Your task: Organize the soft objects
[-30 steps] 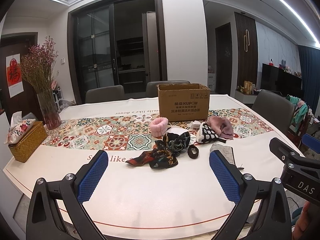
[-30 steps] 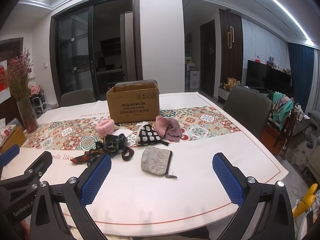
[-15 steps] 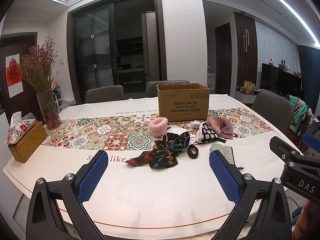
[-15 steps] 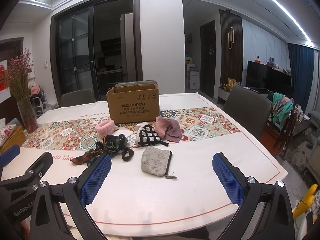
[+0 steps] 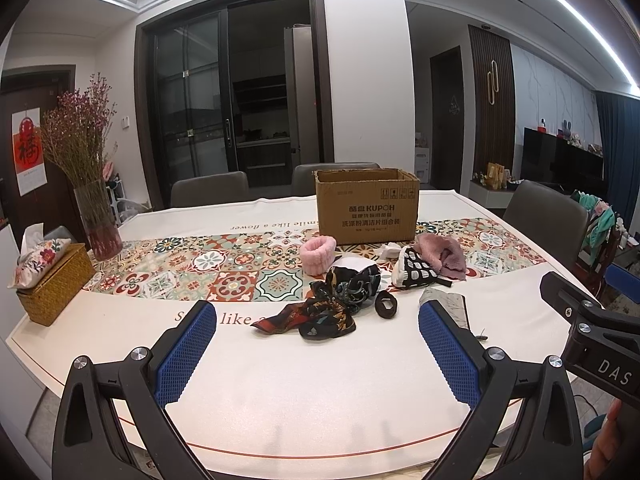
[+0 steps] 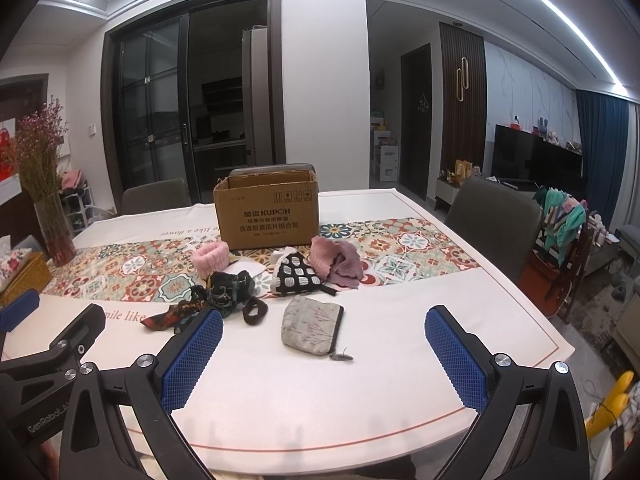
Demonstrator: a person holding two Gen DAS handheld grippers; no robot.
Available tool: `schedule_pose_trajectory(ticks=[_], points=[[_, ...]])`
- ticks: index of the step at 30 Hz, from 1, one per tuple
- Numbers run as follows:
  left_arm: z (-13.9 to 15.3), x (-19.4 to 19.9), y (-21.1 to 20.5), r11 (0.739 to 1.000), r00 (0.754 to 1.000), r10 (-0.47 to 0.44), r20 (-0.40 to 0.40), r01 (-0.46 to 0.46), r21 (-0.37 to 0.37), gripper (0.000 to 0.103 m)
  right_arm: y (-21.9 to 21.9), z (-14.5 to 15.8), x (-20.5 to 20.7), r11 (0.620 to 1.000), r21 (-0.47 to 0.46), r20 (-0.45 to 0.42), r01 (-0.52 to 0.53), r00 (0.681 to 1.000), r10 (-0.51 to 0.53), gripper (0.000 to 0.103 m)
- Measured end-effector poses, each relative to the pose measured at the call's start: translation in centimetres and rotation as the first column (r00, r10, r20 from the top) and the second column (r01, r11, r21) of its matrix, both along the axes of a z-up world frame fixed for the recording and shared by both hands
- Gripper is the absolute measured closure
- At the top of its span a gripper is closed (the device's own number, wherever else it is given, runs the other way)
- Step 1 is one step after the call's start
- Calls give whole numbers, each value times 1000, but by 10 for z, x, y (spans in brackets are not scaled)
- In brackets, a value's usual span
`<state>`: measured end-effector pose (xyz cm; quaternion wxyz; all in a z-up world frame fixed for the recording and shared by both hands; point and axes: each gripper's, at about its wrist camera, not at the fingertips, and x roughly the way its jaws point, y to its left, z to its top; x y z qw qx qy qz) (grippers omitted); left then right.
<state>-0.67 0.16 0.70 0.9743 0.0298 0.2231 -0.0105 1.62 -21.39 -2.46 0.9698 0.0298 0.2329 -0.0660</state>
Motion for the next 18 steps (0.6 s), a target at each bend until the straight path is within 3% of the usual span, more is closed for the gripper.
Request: schedule_pose_trajectory(ticks=[18], points=[[-3, 1, 2, 1000, 1000, -11, -9, 10, -17, 0, 1, 0, 2, 1000, 6, -9, -11, 1000, 11, 1]])
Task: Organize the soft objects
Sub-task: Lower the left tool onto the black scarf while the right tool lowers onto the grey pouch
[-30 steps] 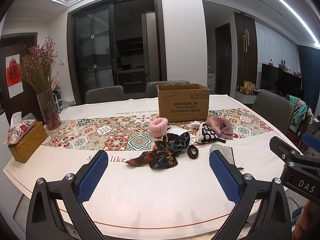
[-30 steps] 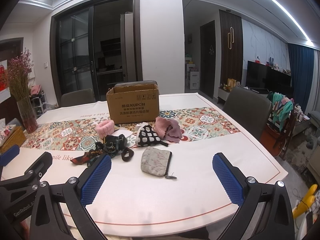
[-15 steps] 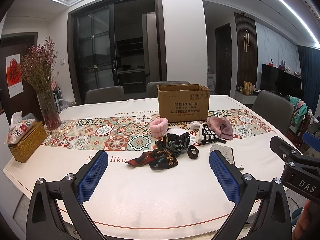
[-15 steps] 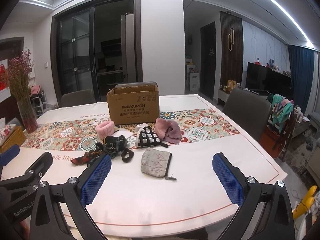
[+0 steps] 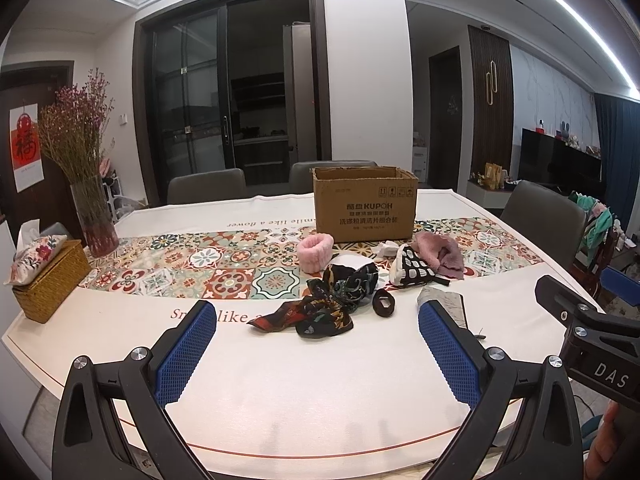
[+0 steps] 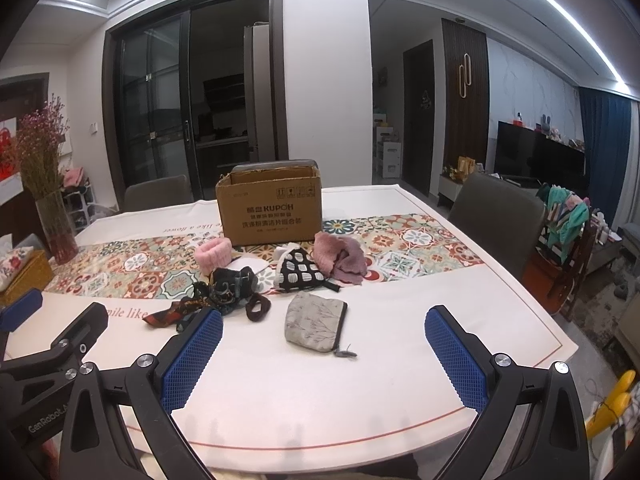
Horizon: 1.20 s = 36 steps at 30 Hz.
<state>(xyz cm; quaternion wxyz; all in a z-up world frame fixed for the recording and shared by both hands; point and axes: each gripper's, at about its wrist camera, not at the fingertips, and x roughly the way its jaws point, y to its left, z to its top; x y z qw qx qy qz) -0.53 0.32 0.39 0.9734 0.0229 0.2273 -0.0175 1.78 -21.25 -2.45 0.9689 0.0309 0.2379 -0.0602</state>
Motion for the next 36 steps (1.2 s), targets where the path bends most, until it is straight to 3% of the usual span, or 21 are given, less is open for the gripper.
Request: schedule_pose_trajectory(ticks=[13, 30, 36], points=[[-11, 33, 8, 1000, 998, -20, -59, 21, 14, 0, 5, -6, 26, 1000, -15, -56, -20, 998, 20, 1], [-39, 114, 5, 996, 988, -50, -146, 60, 67, 0, 6, -34, 100, 999, 33, -158, -14, 987, 19, 1], [-47, 136, 9, 995, 979, -83, -185, 93, 44, 0, 7, -47, 125, 998, 57, -216, -7, 976, 19, 1]])
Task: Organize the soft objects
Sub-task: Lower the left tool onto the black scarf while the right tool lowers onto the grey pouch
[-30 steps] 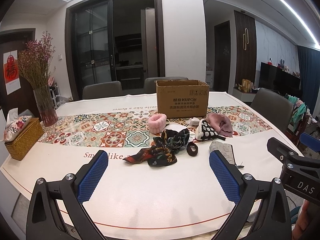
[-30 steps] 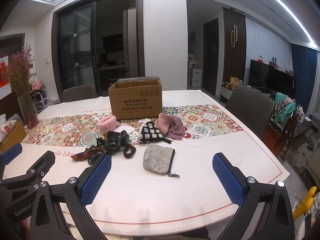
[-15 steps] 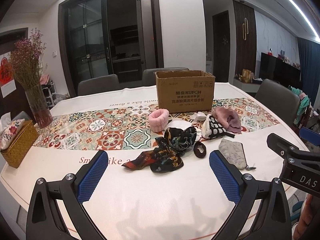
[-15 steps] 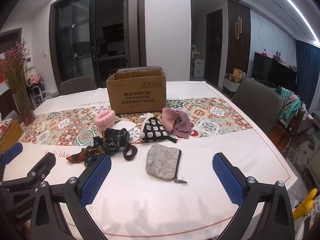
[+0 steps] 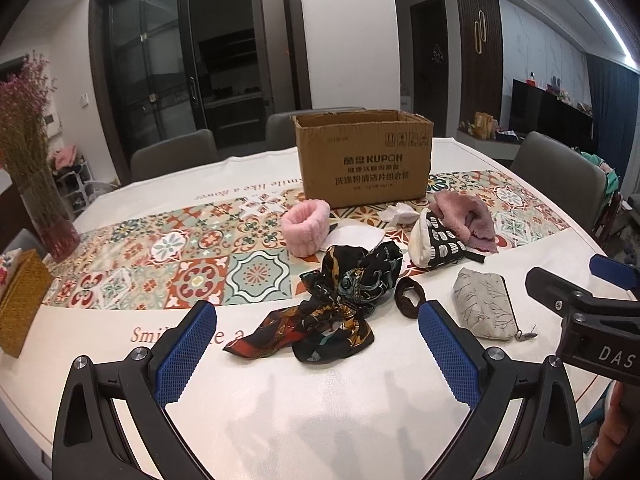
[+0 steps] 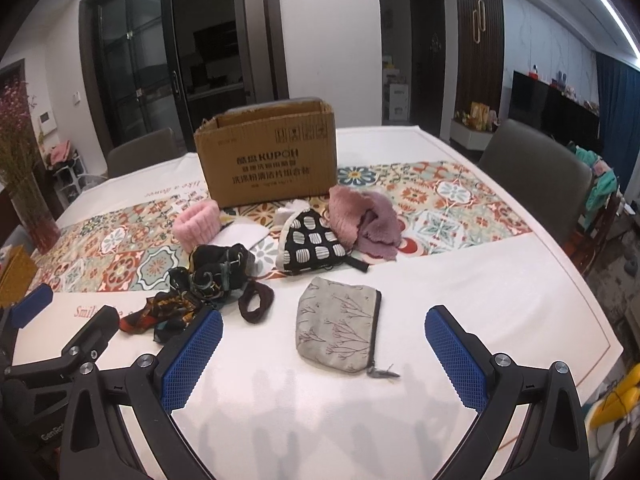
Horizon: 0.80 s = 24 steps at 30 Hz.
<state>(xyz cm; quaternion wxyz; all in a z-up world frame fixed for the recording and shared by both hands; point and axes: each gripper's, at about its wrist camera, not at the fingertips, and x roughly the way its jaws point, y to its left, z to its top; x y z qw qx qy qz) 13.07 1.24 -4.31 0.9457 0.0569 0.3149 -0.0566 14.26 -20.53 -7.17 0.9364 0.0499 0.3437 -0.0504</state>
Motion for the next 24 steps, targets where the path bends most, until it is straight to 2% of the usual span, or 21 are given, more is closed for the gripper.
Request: schedule_pose_trajectory(ticks=[7, 10, 13, 15, 18, 24], points=[[-8, 18, 3, 999, 999, -31, -34, 31, 14, 0, 5, -8, 19, 1000, -6, -58, 17, 998, -17, 1], [-10, 26, -1, 999, 999, -29, -42, 30, 30, 0, 3, -9, 28, 1000, -1, -66, 22, 998, -22, 1], [-17, 37, -5, 998, 995, -58, -76, 59, 15, 0, 1, -11, 37, 1000, 4, -75, 1, 997, -1, 1], [-25, 45, -8, 997, 994, -61, -93, 65, 42, 0, -3, -14, 41, 1000, 25, -71, 6, 997, -4, 1], [-35, 57, -12, 995, 990, -69, -123, 78, 65, 1, -7, -23, 51, 999, 30, -74, 15, 997, -12, 1], [-53, 79, -18, 992, 982, -84, -172, 99, 81, 1, -16, -54, 72, 995, 93, -161, 31, 987, -15, 1]])
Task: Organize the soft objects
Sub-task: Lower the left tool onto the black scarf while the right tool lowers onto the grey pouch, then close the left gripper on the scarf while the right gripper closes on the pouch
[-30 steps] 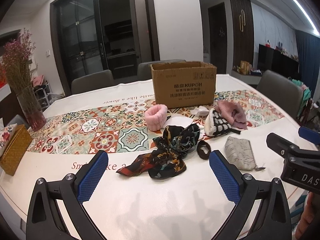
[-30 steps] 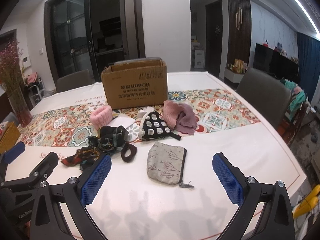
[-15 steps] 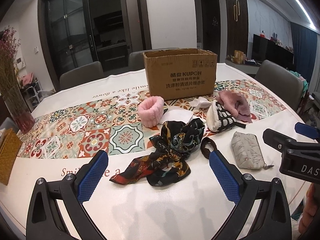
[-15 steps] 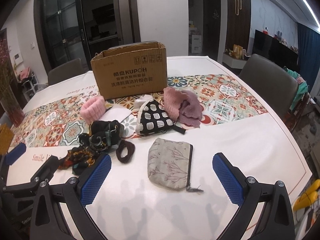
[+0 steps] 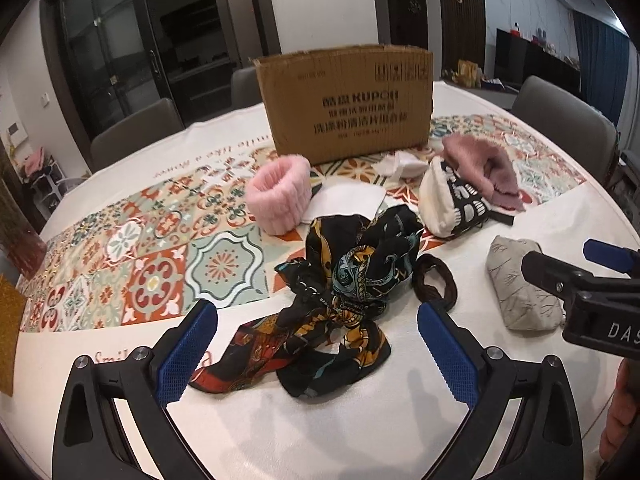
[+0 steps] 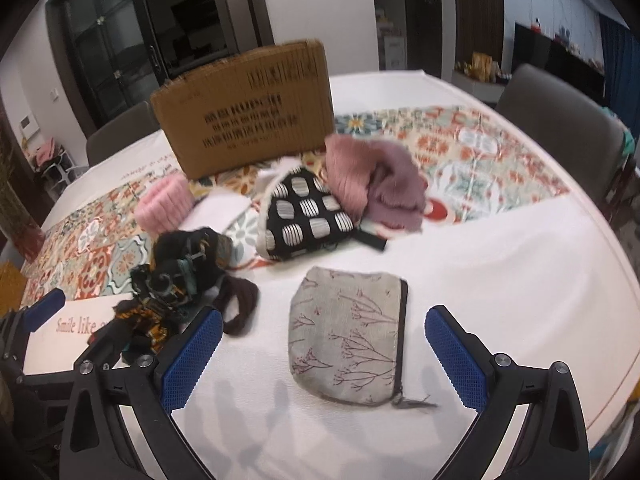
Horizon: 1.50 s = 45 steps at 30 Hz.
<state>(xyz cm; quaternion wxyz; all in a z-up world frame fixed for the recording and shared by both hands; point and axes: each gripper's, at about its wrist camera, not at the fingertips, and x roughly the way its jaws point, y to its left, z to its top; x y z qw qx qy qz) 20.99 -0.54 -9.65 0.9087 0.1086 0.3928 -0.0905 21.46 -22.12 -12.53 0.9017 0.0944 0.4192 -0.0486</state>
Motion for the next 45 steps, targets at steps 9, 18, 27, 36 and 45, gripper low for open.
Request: schedule_pose_trajectory(ticks=[9, 18, 27, 36, 45], points=[[-26, 30, -5, 1000, 996, -31, -89, 31, -2, 6, -6, -26, 21, 1000, 9, -69, 28, 997, -27, 1], [-44, 40, -10, 999, 991, -35, -128, 39, 26, 6, -2, -35, 29, 999, -51, -86, 19, 996, -23, 1], [-55, 48, -15, 999, 986, -30, -162, 37, 37, 10, -8, -49, 34, 999, -32, -124, 28, 992, -32, 1], [-55, 52, -15, 1000, 983, -29, -179, 27, -12, 31, -13, -61, 39, 999, -19, -166, 36, 985, -39, 1], [-52, 48, -14, 996, 978, -39, -205, 23, -81, 68, -8, -59, 36, 997, -79, -159, 18, 987, -30, 30]])
